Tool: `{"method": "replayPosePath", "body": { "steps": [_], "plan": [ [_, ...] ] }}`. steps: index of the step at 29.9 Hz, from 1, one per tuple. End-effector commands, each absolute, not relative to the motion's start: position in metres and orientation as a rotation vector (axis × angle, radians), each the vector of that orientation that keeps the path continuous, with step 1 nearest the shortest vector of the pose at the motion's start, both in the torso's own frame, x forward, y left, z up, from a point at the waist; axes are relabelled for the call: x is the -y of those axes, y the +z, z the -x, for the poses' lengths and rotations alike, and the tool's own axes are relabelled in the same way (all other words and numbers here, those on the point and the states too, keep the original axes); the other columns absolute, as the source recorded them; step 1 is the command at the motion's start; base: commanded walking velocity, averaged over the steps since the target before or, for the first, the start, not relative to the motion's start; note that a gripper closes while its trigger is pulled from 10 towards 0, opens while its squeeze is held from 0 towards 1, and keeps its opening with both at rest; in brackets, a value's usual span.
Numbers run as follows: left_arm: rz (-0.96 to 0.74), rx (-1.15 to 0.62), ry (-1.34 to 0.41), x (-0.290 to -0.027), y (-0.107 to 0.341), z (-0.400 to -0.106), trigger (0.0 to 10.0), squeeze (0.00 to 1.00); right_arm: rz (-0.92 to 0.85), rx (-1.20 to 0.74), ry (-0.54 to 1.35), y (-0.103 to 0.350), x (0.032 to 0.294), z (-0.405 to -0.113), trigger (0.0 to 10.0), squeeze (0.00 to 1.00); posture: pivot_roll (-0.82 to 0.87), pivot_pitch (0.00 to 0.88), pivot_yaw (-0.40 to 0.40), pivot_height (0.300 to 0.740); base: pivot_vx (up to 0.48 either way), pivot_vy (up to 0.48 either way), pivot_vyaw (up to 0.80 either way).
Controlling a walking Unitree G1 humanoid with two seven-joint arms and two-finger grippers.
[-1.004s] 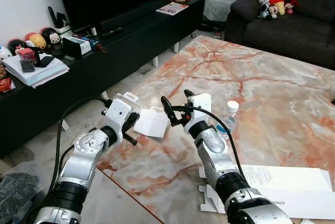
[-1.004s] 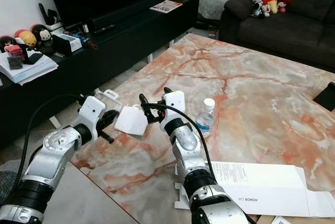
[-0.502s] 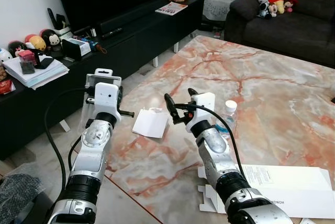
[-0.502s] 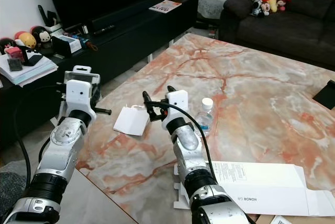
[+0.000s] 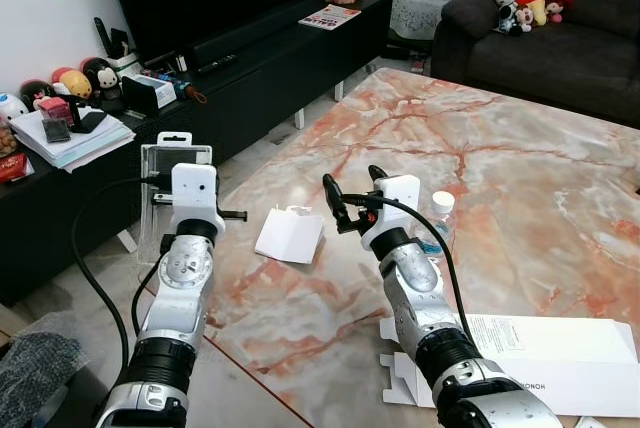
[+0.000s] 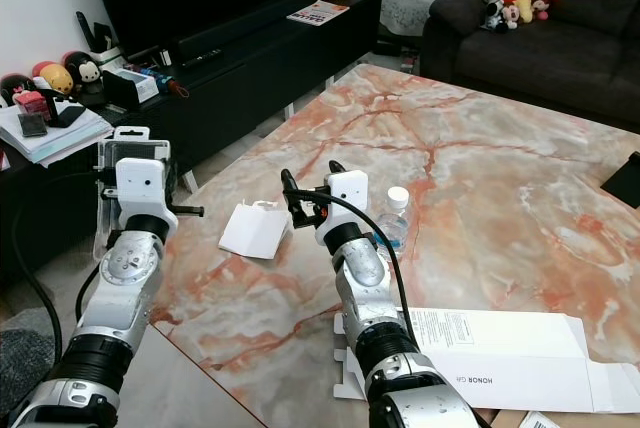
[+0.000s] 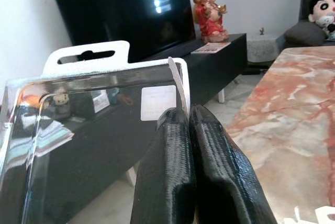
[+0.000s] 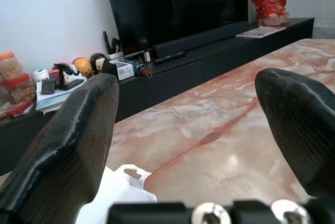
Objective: Picking trash to rubbish bin
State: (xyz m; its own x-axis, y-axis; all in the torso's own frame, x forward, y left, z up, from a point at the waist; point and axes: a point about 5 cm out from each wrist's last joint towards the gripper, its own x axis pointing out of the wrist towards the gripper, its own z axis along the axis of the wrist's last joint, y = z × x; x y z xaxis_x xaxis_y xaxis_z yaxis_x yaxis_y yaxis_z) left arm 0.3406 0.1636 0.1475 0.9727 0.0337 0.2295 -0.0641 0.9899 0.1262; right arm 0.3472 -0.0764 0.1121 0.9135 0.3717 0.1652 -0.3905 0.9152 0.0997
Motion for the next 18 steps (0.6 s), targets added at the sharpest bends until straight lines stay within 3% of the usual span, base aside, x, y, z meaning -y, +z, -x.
{"method": "replayPosePath", "body": {
  "steps": [1, 18],
  "plan": [
    [-0.149, 0.234, 0.046, -0.1611, 0.1487, -0.3429, 10.0, 0.00, -0.132, 0.174, 0.395, 0.1192, 0.0749, -0.3492, 10.0, 0.00, 0.04, 0.000, 0.065, 0.740, -0.247, 0.000, 0.00],
    [-0.138, 0.252, 0.016, -0.1555, 0.1509, -0.3436, 10.0, 0.00, -0.125, 0.166, 0.396, 0.1176, 0.0777, -0.3493, 10.0, 0.00, 0.04, 0.000, 0.053, 0.740, -0.249, 0.000, 0.00]
  ]
}}
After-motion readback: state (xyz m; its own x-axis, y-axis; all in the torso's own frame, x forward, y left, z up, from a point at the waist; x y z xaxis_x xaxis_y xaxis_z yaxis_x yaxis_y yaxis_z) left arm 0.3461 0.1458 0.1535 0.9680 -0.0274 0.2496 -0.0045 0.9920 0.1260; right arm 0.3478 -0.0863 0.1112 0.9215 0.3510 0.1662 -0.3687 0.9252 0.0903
